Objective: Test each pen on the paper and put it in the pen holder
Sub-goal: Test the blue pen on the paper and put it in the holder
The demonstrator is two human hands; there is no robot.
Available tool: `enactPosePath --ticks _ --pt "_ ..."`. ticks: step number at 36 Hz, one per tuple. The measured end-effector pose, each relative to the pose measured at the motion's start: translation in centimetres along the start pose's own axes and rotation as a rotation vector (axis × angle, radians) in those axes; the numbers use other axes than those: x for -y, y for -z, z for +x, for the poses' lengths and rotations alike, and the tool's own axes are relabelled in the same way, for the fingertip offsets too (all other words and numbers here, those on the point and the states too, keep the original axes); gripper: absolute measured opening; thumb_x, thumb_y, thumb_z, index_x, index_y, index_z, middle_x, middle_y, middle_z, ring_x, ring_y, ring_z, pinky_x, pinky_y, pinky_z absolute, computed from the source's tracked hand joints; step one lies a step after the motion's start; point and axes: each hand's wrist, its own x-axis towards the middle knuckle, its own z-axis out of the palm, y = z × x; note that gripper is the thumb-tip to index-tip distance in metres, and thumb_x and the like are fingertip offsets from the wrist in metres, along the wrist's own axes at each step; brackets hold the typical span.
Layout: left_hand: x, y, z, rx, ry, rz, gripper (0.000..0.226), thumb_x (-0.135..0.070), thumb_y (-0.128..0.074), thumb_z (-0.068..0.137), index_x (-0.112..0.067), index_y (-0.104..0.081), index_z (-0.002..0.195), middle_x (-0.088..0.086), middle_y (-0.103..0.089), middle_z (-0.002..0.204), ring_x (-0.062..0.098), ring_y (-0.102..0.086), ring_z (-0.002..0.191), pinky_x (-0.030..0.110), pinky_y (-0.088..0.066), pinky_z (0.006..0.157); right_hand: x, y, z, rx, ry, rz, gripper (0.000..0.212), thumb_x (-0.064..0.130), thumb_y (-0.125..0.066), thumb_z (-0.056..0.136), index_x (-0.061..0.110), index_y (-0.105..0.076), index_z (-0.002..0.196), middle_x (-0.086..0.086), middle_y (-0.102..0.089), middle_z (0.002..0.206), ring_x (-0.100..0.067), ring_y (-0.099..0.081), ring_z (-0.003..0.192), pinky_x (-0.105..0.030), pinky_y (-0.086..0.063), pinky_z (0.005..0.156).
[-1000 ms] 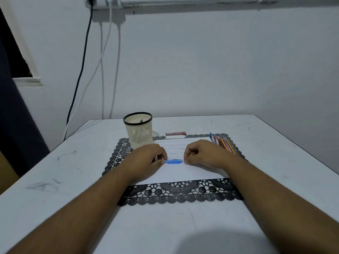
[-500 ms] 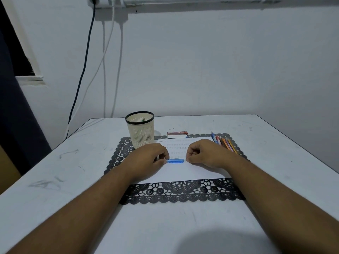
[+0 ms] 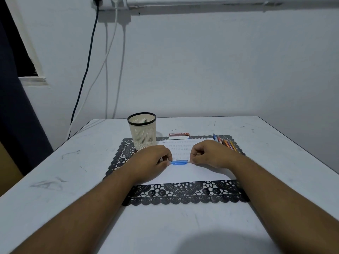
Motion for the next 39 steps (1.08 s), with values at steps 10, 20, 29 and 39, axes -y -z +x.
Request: enactPosePath --ticks 10,20,29,39 --pt "0.0 0.0 -0.1 0.003 0.006 -0.004 0.006 -0.033 -0.059 0.1 -0.036 -0.063 0.103 -0.022 -0.058 0.092 -0.002 -0.053 0.086 0.018 -0.04 0.066 -0.5 0.4 0.1 0.006 -0.03 -0.048 0.009 0.02 -0.074 0.091 0.021 -0.075 0.082 0.016 -0.061 0.063 0.003 -0.048 0.056 -0.012 -0.038 0.057" --pt "-0.2 0.3 -0.4 -0.005 0.01 -0.008 0.009 -0.03 -0.059 0.099 -0.034 -0.065 0.104 -0.02 -0.058 0.089 -0.001 -0.053 0.084 0.017 -0.037 0.063 -0.3 -0.2 0.6 -0.058 -0.03 -0.036 0.011 0.021 -0.075 0.092 0.022 -0.074 0.08 0.016 -0.063 0.064 0.004 -0.049 0.055 -0.022 -0.042 0.062" --pt "-0.4 0.3 -0.3 0.004 -0.013 -0.009 0.009 -0.029 -0.06 0.097 -0.034 -0.065 0.102 -0.018 -0.056 0.085 0.001 -0.053 0.079 0.022 -0.042 0.065 1.3 -1.9 1.0 -0.072 0.034 -0.048 0.007 0.019 -0.072 0.093 0.02 -0.075 0.087 0.015 -0.065 0.07 0.007 -0.054 0.059 -0.011 -0.038 0.057" --pt "-0.6 0.1 -0.3 -0.002 -0.014 0.007 0.007 -0.033 -0.059 0.098 -0.037 -0.064 0.103 -0.02 -0.056 0.088 0.001 -0.053 0.082 0.025 -0.047 0.069 0.3 -1.1 0.4 -0.111 -0.004 -0.016 0.016 0.021 -0.065 0.099 0.024 -0.077 0.089 0.014 -0.068 0.076 0.011 -0.054 0.059 -0.009 -0.037 0.054"
